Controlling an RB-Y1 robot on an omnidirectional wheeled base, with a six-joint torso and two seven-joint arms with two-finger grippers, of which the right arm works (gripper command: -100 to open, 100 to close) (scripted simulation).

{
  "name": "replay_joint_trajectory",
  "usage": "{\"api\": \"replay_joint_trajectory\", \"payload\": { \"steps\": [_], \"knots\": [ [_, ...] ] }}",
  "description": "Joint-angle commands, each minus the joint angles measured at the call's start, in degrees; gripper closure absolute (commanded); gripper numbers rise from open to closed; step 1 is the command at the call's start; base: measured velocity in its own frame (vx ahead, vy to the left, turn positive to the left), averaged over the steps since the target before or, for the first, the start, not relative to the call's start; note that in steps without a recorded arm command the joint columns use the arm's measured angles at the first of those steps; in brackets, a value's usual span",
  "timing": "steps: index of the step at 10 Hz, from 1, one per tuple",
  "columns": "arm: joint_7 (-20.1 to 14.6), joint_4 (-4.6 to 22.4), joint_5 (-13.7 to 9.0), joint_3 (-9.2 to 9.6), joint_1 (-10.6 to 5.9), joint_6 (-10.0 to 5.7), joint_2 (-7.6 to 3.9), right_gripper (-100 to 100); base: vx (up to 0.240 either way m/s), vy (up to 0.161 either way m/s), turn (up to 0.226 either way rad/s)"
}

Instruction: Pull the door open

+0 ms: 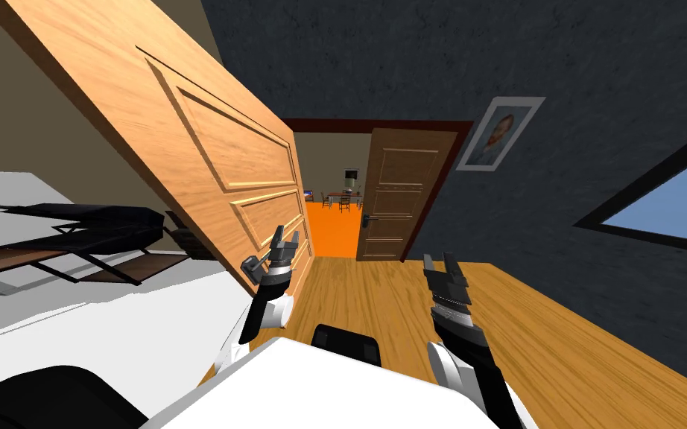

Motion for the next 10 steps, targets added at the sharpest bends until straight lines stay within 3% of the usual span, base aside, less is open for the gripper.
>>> {"api": "replay_joint_trajectory", "payload": {
  "steps": [1, 9, 10],
  "knots": [
    [-1.3, 1.5, 0.7, -0.07, -0.42, 0.59, -0.55, -100, 0.187, 0.008, 0.058],
    [-8.1, 10.6, 3.8, -1.18, -3.58, 3.12, -3.7, -100, 0.161, 0.011, 0.056],
    [-8.1, 10.6, 3.8, -1.18, -3.58, 3.12, -3.7, -100, 0.118, 0.015, 0.025]
  ]
}}
